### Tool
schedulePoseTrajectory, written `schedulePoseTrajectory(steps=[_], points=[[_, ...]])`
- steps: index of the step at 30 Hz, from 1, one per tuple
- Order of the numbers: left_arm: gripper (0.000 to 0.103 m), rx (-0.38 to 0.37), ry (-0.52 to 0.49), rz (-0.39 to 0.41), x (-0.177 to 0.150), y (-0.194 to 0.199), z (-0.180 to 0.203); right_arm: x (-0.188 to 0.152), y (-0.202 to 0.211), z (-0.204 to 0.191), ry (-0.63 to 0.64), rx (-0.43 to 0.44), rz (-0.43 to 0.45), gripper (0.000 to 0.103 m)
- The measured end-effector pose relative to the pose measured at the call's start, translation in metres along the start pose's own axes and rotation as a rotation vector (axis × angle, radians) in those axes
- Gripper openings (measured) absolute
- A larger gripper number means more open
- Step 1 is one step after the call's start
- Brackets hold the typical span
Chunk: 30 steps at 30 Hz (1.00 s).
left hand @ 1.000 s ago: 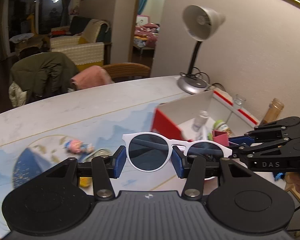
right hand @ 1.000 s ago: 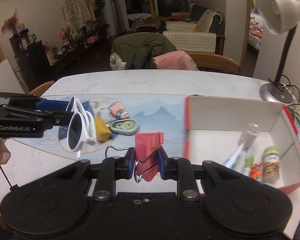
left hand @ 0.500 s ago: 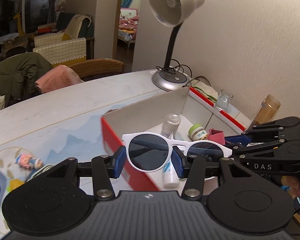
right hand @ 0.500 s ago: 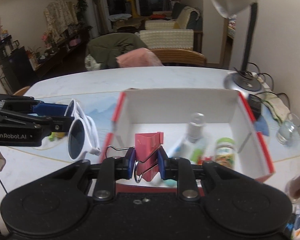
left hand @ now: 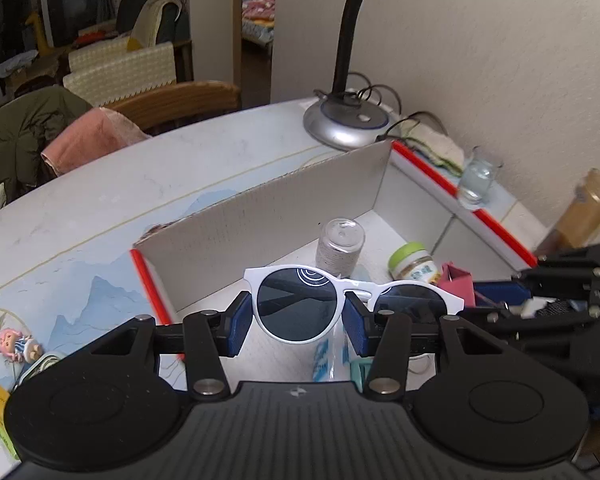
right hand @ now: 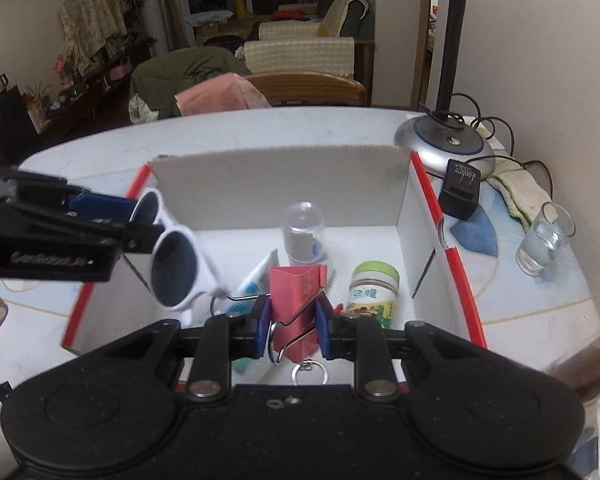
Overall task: Organize rigid objects
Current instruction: 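Carry the sunglasses and binder clip with both tools into the red shoebox, then open both tools to release the sunglasses and clip inside the box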
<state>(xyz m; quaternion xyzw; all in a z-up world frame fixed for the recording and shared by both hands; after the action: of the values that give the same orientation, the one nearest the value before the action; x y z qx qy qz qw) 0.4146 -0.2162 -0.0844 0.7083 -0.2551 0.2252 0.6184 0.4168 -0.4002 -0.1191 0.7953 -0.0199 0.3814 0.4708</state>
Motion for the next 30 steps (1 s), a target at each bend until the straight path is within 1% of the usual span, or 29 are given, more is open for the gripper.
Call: schedulePoseTrajectory(steps=[3, 7, 11, 15, 21, 26, 30], points=[[0.048, 0.023, 0.001, -0.030, 0.005, -0.016, 0.003, -0.002, -0.012, 0.008, 0.004, -0.001, -0.030, 0.023], [0.048, 0.008, 0.044, -0.086, 0.008, -0.039, 0.003, -0.004, -0.025, 0.011, 0.020, 0.003, -0.064, 0.023], [0.048, 0.009, 0.039, -0.104, 0.009, -0.053, 0.008, -0.007, -0.035, 0.009, 0.045, 0.009, -0.100, 0.023], [0.048, 0.022, 0.018, -0.127, 0.007, -0.063, 0.013, -0.011, -0.044, 0.011, 0.041, 0.004, -0.126, 0.023], [0.048, 0.016, 0.021, -0.197, 0.000, -0.079, 0.015, -0.013, -0.053, 0.014, 0.027, 0.005, -0.148, 0.023], [0.048, 0.011, 0.020, -0.240, -0.002, -0.084, 0.015, -0.014, -0.053, 0.015, 0.017, 0.010, -0.147, 0.027], [0.049, 0.004, 0.011, -0.255, -0.004, -0.085, 0.016, -0.014, -0.051, 0.017, 0.012, 0.013, -0.145, 0.032]])
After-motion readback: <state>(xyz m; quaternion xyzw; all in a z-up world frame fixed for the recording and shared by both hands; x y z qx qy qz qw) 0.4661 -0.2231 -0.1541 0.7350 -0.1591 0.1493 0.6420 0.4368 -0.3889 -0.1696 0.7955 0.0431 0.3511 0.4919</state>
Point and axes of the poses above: each gripper's, at about its wrist camera, not at the fingertips, and y roughly against the way its jaws point, z to its right, x to its top, the point moved 3 cm from there along -y, roughly the way its jaws point, and after that the axes turned 15 degrees about x, right-handed, at the moved point
